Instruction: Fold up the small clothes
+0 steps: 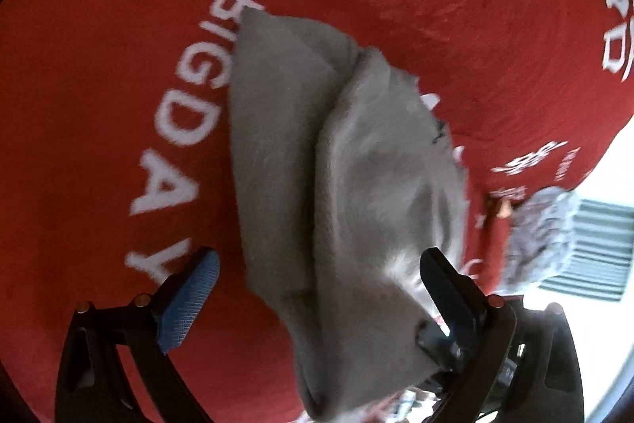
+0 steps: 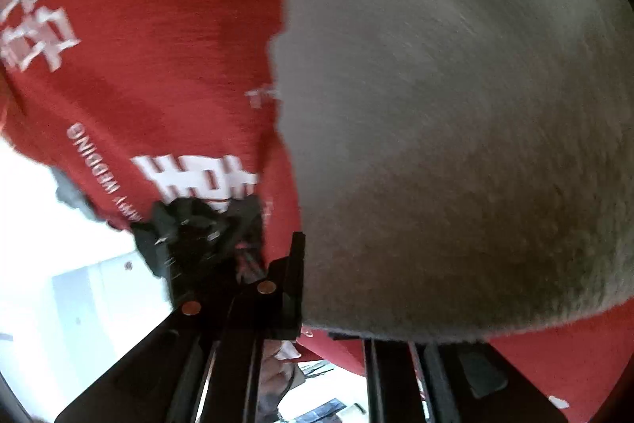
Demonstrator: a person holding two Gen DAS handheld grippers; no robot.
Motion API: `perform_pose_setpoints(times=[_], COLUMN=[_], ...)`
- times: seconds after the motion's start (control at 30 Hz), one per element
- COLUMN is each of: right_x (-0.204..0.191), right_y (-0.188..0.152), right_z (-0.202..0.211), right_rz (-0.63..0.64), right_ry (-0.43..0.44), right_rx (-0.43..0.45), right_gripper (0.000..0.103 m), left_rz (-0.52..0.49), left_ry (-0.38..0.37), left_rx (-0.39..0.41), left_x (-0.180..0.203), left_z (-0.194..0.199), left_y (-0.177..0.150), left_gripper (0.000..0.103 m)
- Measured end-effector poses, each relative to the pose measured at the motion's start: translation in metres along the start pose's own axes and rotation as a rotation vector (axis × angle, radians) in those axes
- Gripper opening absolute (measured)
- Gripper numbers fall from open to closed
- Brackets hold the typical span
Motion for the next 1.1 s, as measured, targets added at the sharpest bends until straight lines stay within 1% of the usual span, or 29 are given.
perform_pose_setpoints(times=[0.1,0.13,0.17,0.27,0.33,0.4,0.47,0.5,0.53,0.57,0.63,0.67,0.7,0.77,0.83,0.87,0.9,0.93,0.97,1.0,1.03,1.07,1.1], right_x=[-0.017,-0.019,-0.021,-0.021,-0.018,-0.011,-0.003,0.002,0.005,0.009,0.014,0.014,0.011,0.005,-0.003,-0.007,-0.011,-0.013,-0.018,-0.019,-0.020,-0.018,-0.016], right_y=[0.005,0.006,0.007,0.004,0.000,-0.005,-0.011,-0.016,-0.020,-0.024,-0.031,-0.031,-0.026,-0.011,0.021,0.035,0.056,0.067,0.083,0.095,0.103,0.113,0.115], right_z=[0.008,0.008,0.008,0.005,0.002,0.000,0.000,0.000,-0.001,0.000,0.008,0.015,0.025,0.043,0.066,0.073,0.081,0.084,0.084,0.083,0.080,0.075,0.070], right_rz=[0.051,0.060,0.070,0.098,0.099,0.089,0.087,0.094,0.102,0.114,0.163,0.193,0.234,0.284,0.320,0.333,0.349,0.359,0.382,0.408,0.427,0.447,0.456], right_ry=[0.007,0.003,-0.005,-0.037,-0.049,-0.065,-0.099,-0.136,-0.171,-0.217,-0.313,-0.342,-0.372,-0.414,-0.461,-0.476,-0.506,-0.520,-0.546,-0.581,-0.610,-0.632,-0.635], right_rx=[-0.013,-0.018,-0.027,-0.058,-0.075,-0.090,-0.115,-0.151,-0.184,-0.219,-0.296,-0.310,-0.306,-0.260,-0.150,-0.105,-0.042,-0.012,0.022,0.041,0.051,0.052,0.045], right_gripper=[0.008,0.008,0.008,0.008,0.008,0.008,0.008,0.009,0.013,0.014,0.019,0.020,0.020,0.034,0.035,0.035,0.034,0.026,0.013,0.009,0.008,0.007,0.007], left_rz=[0.011,0.009,0.004,-0.036,-0.092,-0.126,-0.157,-0.175,-0.191,-0.201,-0.229,-0.241,-0.249,-0.265,-0.291,-0.313,-0.342,-0.359,-0.382,-0.392,-0.392,-0.387,-0.380], left_ry=[-0.076,-0.090,-0.096,-0.072,-0.025,0.019,0.086,0.136,0.185,0.204,0.226,0.245,0.263,0.299,0.339,0.369,0.408,0.432,0.461,0.465,0.461,0.461,0.458], left_rx=[-0.032,-0.043,-0.059,-0.077,-0.060,-0.042,-0.027,-0.028,-0.032,-0.033,-0.028,-0.028,-0.031,-0.035,-0.038,-0.037,-0.029,-0.021,-0.009,0.005,0.024,0.032,0.039], left_x=[0.013,0.017,0.022,0.040,0.056,0.061,0.062,0.060,0.059,0.058,0.061,0.061,0.062,0.065,0.069,0.071,0.072,0.072,0.072,0.075,0.077,0.078,0.079], left_z=[-0.014,-0.018,-0.025,-0.042,-0.051,-0.053,-0.057,-0.060,-0.064,-0.065,-0.066,-0.067,-0.069,-0.075,-0.079,-0.081,-0.083,-0.082,-0.080,-0.079,-0.076,-0.074,-0.071], left_y=[0.010,0.011,0.012,0.014,0.015,0.015,0.017,0.017,0.017,0.017,0.015,0.015,0.014,0.012,0.011,0.010,0.009,0.009,0.008,0.007,0.008,0.009,0.010], left_gripper=[0.101,0.101,0.101,0.101,0.101,0.101,0.087,0.074,0.068,0.066,0.065,0.065,0.065,0.065,0.065,0.065,0.063,0.053,0.049,0.040,0.028,0.024,0.020])
Point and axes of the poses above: each gripper's, at about its wrist camera, not at the fingertips, and z roughly against the way its jaws point, x to its right, y to its top, the point moved 7 cm from there along -z, roughly the way its jaws point, and after that the axes turned 1 degree about z, right-handed, at the moved point
